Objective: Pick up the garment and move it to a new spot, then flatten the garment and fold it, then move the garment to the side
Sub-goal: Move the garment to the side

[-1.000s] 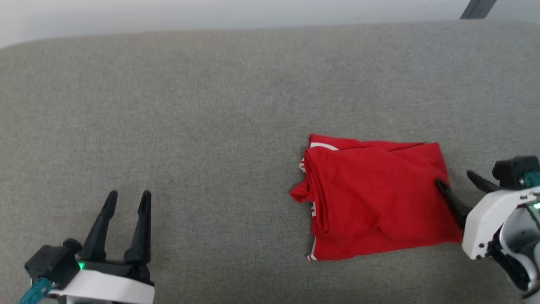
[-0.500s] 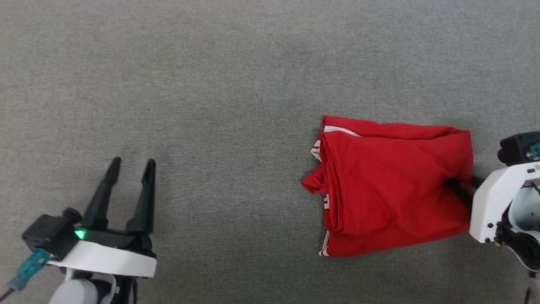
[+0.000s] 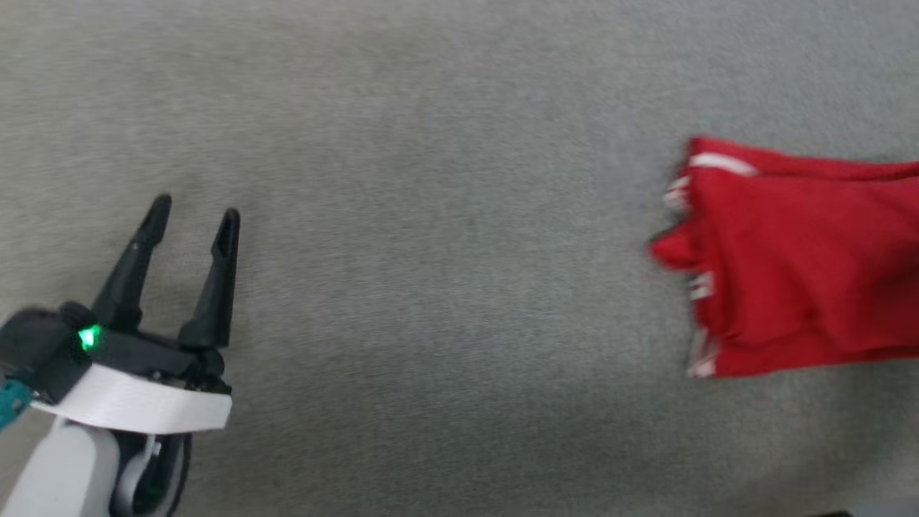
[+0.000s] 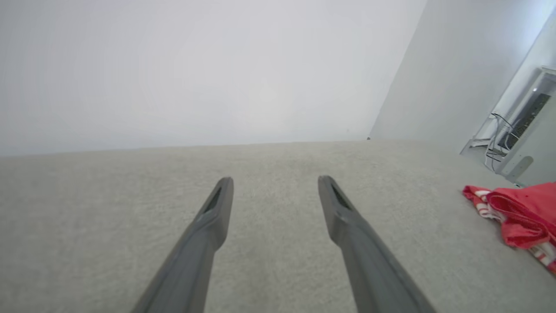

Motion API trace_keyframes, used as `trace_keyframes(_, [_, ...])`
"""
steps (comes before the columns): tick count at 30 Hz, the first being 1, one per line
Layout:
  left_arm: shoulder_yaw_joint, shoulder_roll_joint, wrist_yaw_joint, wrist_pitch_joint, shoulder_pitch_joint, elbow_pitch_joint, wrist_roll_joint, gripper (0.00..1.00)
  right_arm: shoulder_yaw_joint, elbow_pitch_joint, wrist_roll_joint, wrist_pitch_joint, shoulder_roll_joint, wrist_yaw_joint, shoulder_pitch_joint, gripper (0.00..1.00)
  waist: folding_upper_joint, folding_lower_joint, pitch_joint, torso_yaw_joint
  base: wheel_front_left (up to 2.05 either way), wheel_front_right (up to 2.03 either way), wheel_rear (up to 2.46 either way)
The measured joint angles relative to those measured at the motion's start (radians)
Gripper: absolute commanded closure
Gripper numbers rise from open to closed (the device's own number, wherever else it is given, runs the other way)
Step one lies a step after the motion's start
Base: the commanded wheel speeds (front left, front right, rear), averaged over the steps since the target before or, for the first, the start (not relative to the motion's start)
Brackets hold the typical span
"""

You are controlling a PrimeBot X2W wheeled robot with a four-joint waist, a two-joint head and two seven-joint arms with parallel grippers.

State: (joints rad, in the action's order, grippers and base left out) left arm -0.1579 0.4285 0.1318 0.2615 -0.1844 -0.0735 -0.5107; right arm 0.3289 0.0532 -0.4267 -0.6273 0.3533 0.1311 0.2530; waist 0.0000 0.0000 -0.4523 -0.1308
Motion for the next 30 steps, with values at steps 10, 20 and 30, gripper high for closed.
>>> trace_keyframes(10, [-0.053, 0.128, 0.0, 0.0, -0.144, -0.058, 0.001, 0.0, 0.261, 0.118, 0.127, 0.141, -0.027, 0.0, 0.16, 1.0, 0.0, 0.0, -0.137, -0.105, 0.0, 0.0, 0.0])
trace_keyframes(20, [-0.06, 0.204, 0.0, 0.0, -0.218, -0.114, -0.001, 0.0, 0.395, 0.305, 0.324, 0.356, -0.088, 0.0, 0.389, 1.0, 0.0, 0.0, -0.242, -0.142, 0.0, 0.0, 0.0])
trace_keyframes(30, [-0.057, 0.208, 0.0, 0.001, -0.218, -0.123, 0.0, 0.0, 0.419, 0.482, 0.451, 0.499, -0.103, 0.0, 0.486, 0.53, 0.0, 0.0, -0.251, -0.14, 0.0, 0.0, 0.0])
